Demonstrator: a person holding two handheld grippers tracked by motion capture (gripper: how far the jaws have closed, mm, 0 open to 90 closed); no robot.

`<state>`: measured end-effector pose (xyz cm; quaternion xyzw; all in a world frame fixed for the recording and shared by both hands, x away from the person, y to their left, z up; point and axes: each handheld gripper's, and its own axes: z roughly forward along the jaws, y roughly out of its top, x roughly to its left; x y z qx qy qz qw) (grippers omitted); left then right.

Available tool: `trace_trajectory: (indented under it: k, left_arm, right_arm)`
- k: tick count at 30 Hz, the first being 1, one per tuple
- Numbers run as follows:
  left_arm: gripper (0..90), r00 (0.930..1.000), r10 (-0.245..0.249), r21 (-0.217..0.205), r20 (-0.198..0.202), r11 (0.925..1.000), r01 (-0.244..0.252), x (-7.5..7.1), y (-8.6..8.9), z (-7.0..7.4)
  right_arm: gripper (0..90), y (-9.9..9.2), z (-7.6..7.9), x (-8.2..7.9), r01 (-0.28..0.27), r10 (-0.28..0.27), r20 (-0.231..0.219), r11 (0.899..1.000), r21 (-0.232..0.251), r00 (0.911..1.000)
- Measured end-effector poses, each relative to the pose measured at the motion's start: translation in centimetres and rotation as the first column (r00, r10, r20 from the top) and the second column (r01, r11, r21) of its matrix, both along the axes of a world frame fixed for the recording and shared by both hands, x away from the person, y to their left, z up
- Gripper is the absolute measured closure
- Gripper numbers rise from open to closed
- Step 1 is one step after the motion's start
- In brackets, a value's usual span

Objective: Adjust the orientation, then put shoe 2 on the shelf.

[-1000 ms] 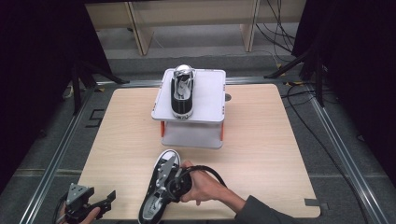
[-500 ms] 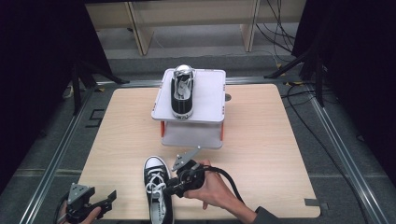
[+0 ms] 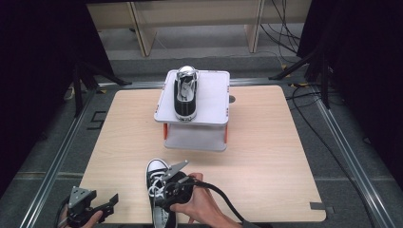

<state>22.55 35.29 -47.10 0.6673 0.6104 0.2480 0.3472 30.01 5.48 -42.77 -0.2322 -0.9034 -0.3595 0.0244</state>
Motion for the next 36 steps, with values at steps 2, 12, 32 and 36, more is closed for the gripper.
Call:
trace_trajectory:
  k: [2,12,32,36]
  left_arm:
    - [16.6,1.0,0.0,-0.001,0.001,1.0,0.0,0.0,0.0,0.0]
    - [16.6,1.0,-0.002,0.003,-0.001,1.0,0.002,0.0,0.0,0.0]
    - [16.6,1.0,-0.002,0.001,0.002,1.0,0.002,0.0,0.0,0.0]
    - [16.6,1.0,-0.004,0.001,0.003,1.0,0.004,0.0,0.0,0.0]
  right_arm:
    - [35.2,0.5,-0.2,-0.1,0.002,-0.002,0.006,1.0,-0.02,1.0]
    - [48.2,1.2,-1.2,0.3,-0.038,0.045,0.068,0.995,-0.096,0.9966]
    - [80.5,-0.2,-0.7,2.6,-0.067,0.069,0.015,0.993,-0.097,0.9975]
    - [81.7,-0.6,-0.5,3.2,-0.079,0.078,-0.02,0.995,-0.062,0.9968]
